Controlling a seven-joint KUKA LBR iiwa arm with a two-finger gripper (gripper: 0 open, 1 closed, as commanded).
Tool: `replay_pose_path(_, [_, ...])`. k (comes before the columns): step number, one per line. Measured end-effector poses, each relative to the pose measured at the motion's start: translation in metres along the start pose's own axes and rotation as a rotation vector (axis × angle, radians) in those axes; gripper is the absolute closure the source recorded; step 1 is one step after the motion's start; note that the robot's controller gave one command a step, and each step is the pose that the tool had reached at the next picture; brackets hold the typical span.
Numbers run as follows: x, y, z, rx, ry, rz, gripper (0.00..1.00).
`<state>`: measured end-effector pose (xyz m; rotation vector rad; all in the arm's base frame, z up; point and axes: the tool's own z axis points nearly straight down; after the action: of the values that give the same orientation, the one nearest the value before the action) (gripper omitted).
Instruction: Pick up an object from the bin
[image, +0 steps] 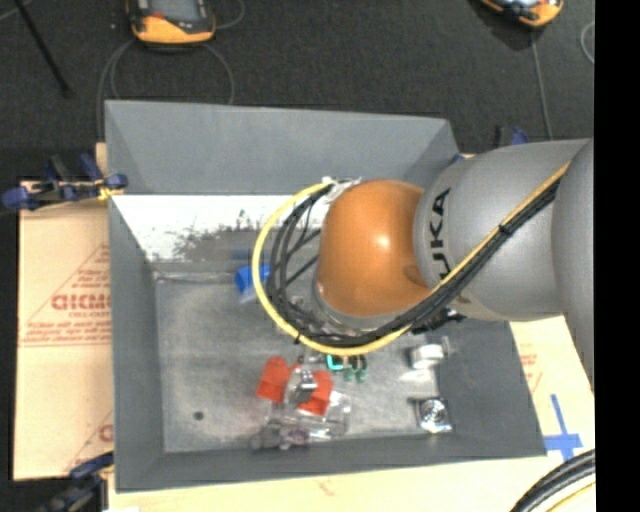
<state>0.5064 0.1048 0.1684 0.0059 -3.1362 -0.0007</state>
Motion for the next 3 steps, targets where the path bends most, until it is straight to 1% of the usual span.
replay_pose_path(1, [0.027,0.021,0.084,-0.002,-0.018,-0.077,0.0])
replay_pose_path(2, [0.021,-0.016,0.092,-0.013,-0.02,0.062,0.0])
replay_pose_path(3, [0.017,-0.068,0.092,-0.012,-0.024,0.153,0.0])
